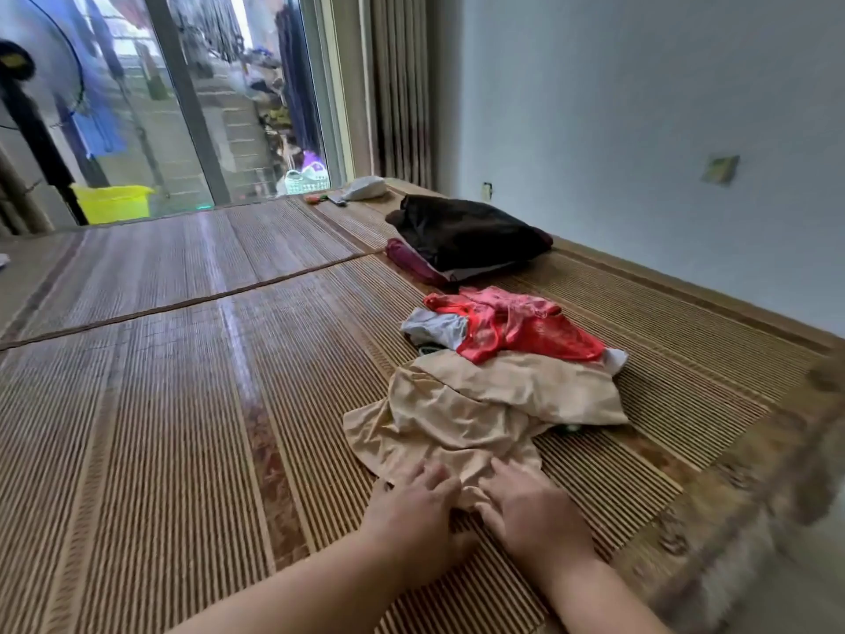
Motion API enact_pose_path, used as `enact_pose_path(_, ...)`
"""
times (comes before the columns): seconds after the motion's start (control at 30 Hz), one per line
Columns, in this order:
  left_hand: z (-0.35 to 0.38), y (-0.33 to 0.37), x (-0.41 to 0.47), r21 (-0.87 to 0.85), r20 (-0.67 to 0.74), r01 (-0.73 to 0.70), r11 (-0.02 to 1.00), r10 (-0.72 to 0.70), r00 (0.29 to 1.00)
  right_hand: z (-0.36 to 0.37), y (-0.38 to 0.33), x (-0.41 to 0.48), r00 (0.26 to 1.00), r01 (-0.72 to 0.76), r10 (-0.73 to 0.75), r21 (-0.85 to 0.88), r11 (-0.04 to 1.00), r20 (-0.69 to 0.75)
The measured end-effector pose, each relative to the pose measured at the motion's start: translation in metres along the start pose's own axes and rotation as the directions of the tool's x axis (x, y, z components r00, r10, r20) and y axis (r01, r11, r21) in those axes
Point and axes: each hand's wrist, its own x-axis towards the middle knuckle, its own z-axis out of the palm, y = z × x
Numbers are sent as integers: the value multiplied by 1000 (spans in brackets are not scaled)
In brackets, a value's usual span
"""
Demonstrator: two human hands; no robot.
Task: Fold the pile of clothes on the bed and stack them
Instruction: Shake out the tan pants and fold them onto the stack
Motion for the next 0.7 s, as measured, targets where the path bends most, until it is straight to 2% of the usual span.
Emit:
enact_pose_path(0.1,0,6,9,-14,-84,44,999,-45,995,-2,-8,8,992,87,-100,-153,984,-79)
enact_pose_path(0.17,-7,8,11,24,-82,55,998,-53,995,-13,-11,12,982,124,-147,-187,975,-119)
enact_pose_path(0.27,-22,10,9,50,-50,65,997,-62,997,-40,-20,15,981,107,-120,-90,990,-155)
enact_pose_path(0.33,-25,8,2,-40,-92,49,998,-53,994,-56,-32,14,979,119,-121,-21,993,-165)
enact_pose_path(0.47,-33,-20,-31,-65,-252,14,998,-30,967,-89,-48,14,995,98,-98,19,995,-8)
enact_pose_path(0.57,-63,-55,-67,-110,-312,55,992,-87,946,-114,-56,16,995,71,-66,-58,996,80)
enact_pose_path(0.63,-88,-79,-95,-111,-352,88,990,-122,928,-132,-68,19,998,56,-54,-48,997,38)
enact_pose_path(0.7,-113,-100,-125,-43,-402,105,993,-114,909,-153,-89,27,998,17,-14,57,998,-65)
